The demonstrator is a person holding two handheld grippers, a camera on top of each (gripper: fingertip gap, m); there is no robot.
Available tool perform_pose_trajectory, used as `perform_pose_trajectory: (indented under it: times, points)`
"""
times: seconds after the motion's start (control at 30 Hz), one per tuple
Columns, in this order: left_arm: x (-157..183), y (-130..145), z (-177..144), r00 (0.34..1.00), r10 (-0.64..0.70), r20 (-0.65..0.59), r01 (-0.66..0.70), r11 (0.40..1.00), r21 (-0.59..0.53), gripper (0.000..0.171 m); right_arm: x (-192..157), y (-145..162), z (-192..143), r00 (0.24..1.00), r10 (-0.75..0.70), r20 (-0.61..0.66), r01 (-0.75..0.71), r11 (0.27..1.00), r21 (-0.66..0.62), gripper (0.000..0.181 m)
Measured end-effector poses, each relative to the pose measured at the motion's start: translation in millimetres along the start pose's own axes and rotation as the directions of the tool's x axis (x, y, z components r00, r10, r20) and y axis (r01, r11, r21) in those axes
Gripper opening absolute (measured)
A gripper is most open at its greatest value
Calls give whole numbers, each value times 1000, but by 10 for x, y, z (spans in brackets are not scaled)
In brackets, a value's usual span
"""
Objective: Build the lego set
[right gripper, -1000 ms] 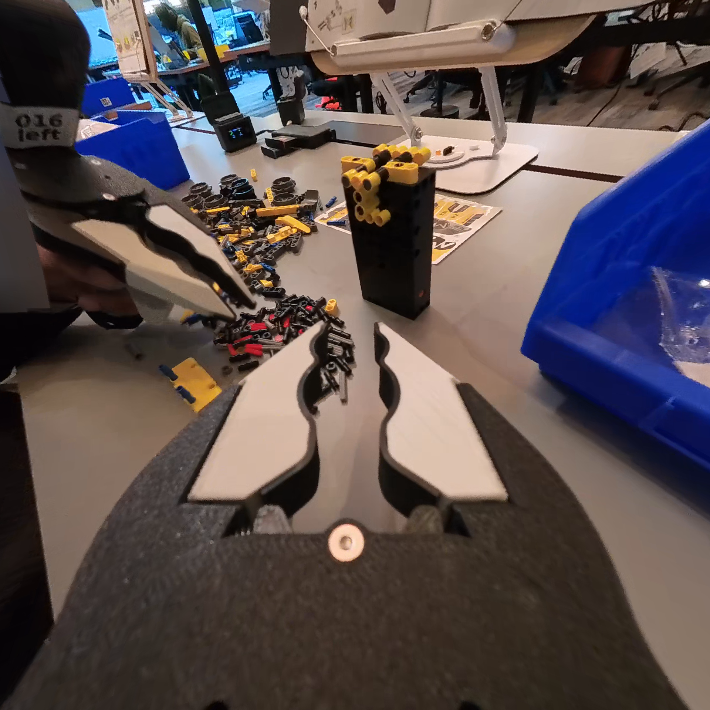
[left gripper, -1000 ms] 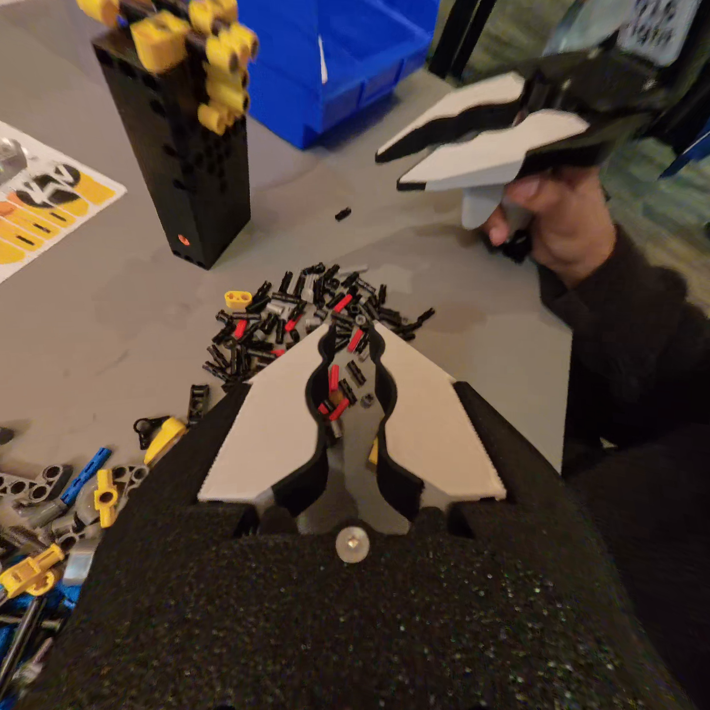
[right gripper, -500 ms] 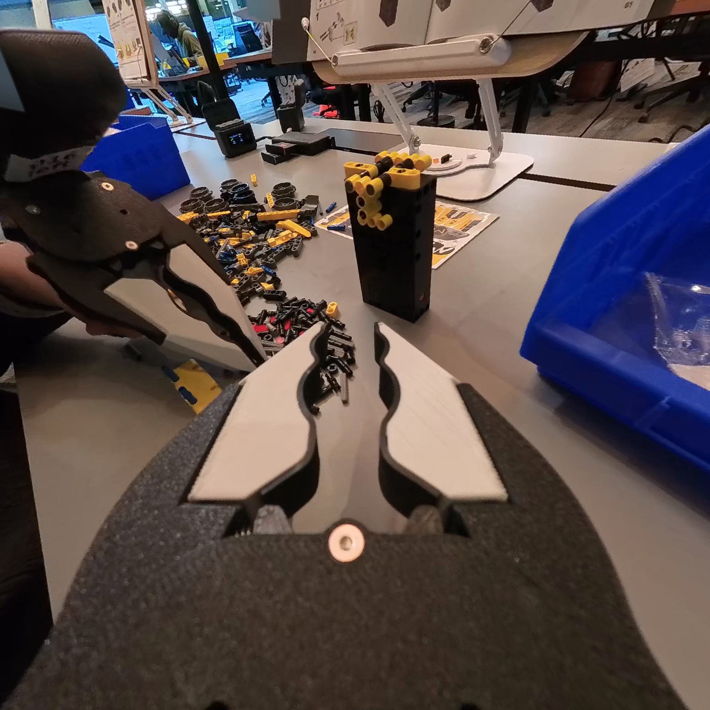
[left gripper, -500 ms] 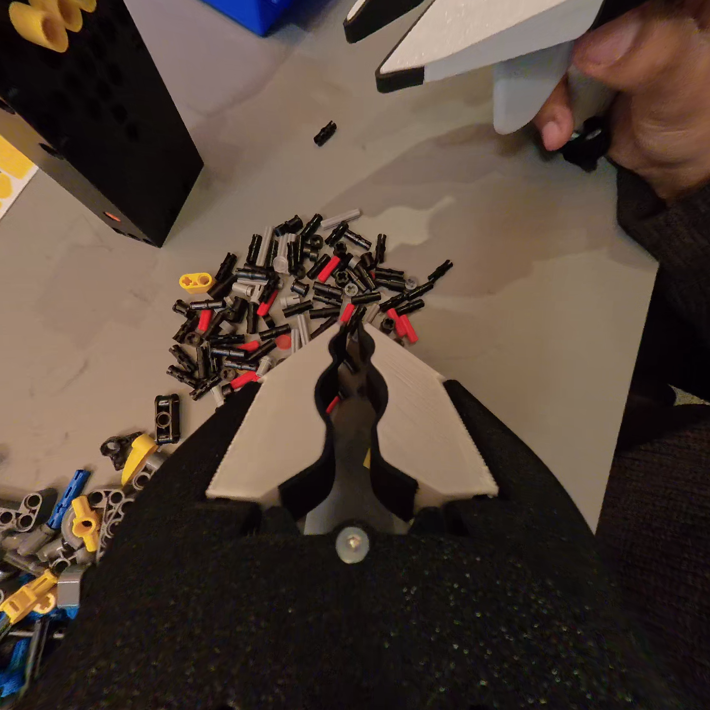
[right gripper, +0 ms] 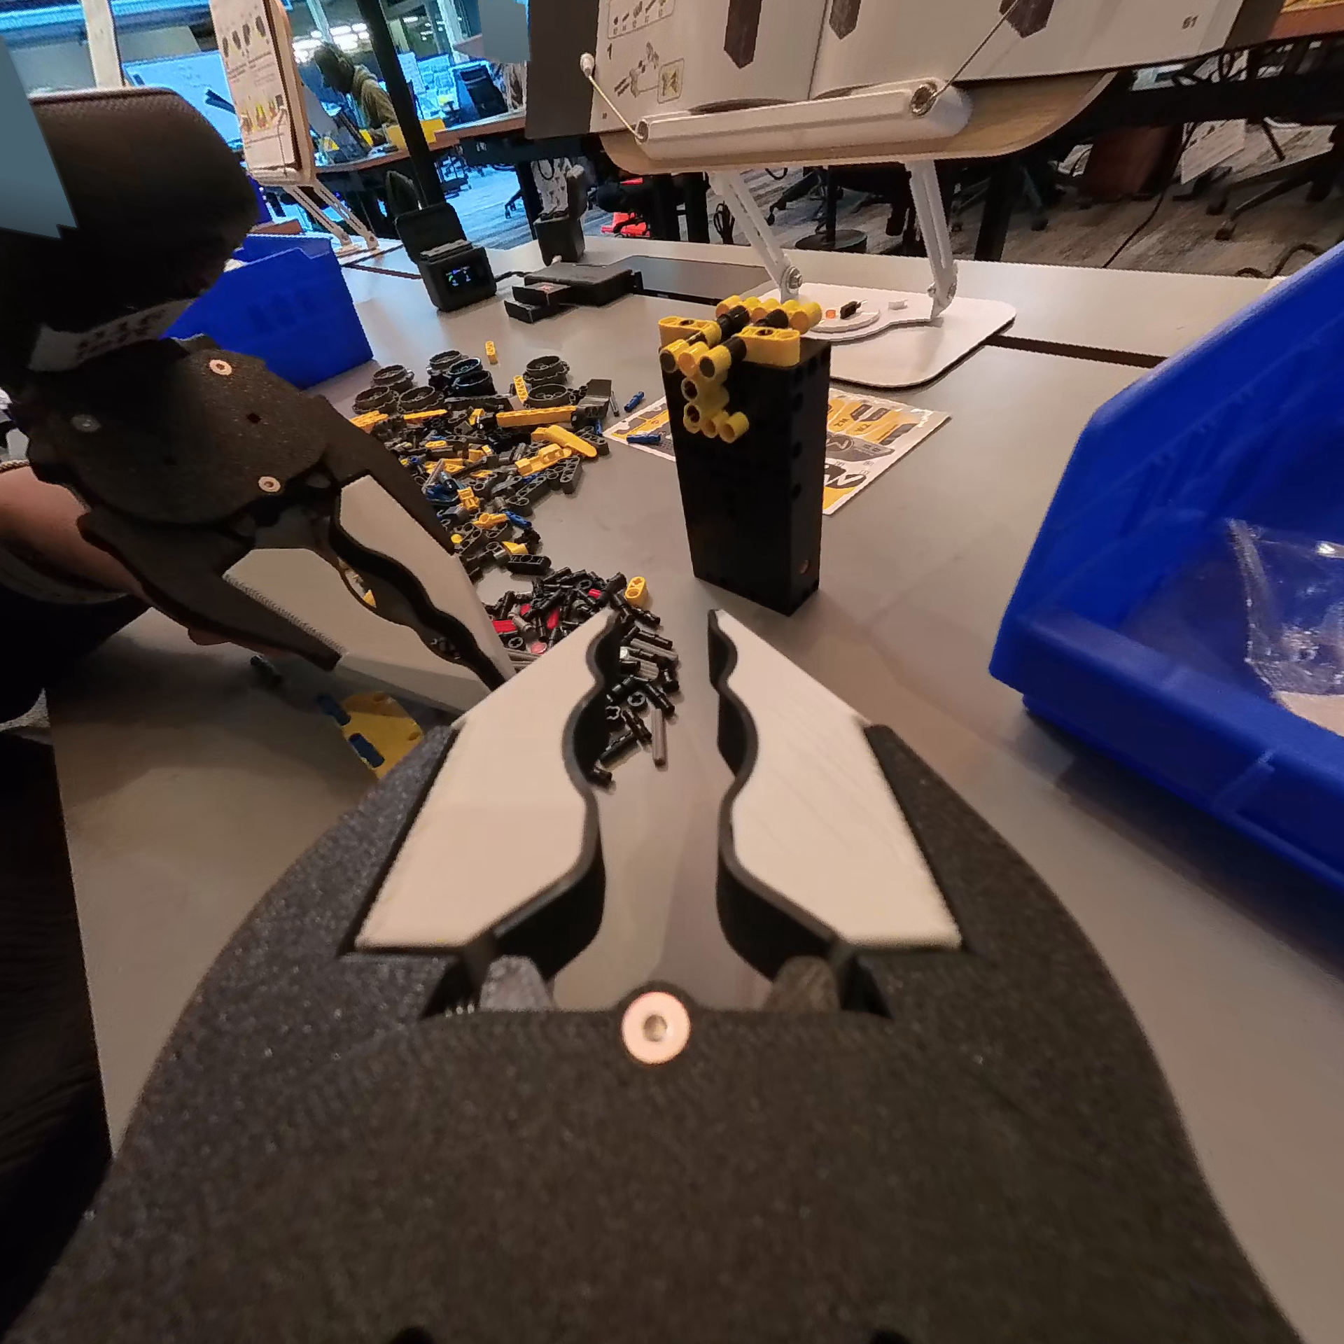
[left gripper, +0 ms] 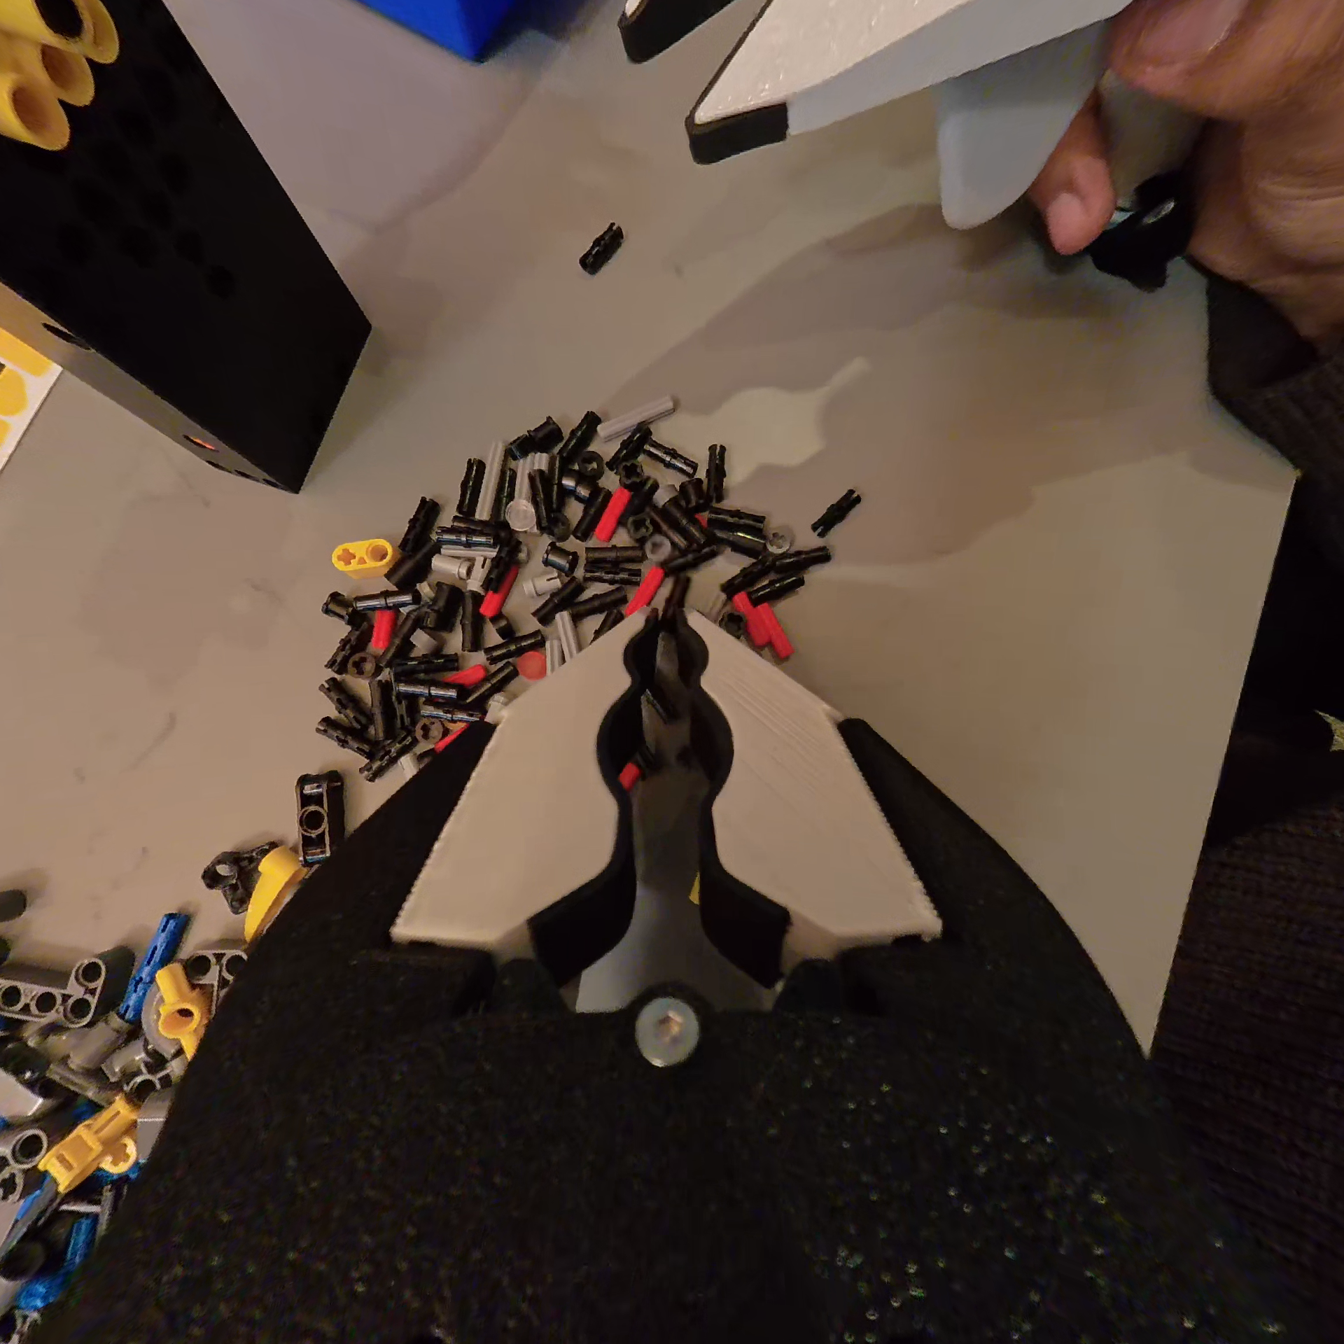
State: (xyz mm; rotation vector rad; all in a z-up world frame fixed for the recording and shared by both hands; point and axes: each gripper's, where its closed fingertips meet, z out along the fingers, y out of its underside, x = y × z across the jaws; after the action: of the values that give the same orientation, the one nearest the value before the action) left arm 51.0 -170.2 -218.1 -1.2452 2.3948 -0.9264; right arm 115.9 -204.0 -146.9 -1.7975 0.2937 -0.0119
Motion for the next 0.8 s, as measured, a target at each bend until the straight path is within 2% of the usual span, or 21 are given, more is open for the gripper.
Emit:
perform_pose_trajectory:
  times: [0.37, 0.47, 0.57, 0.63, 0.7, 0.8]
  points:
    - [-32, -7, 7, 1000, 21, 18, -21, 1000, 15, 5, 3, -2, -1, 1000, 0, -3, 0, 1000, 2, 24]
    - [-77, -121, -81, 1000, 11, 29, -13, 996, 90, 4, 2, -10, -7, 1000, -2, -6, 2, 1000, 8, 24]
    - [-69, -309, -233, 999, -21, -26, 27, 975, 221, 4, -26, -53, -31, 1000, -6, 8, 6, 999, 40, 22]
    - [-55, -454, -365, 998, -20, -63, 40, 941, 335, 4, -115, -121, -52, 997, 11, 70, -17, 996, 88, 22]
    - [-69, -571, -498, 1000, 25, -11, -17, 899, 437, 4, -225, -216, -87, 983, 68, 172, -94, 984, 151, 22]
    - [1, -661, -597, 987, 130, 95, -159, 855, 494, 4, -360, -383, -197, 883, 227, 411, -334, 919, 211, 22]
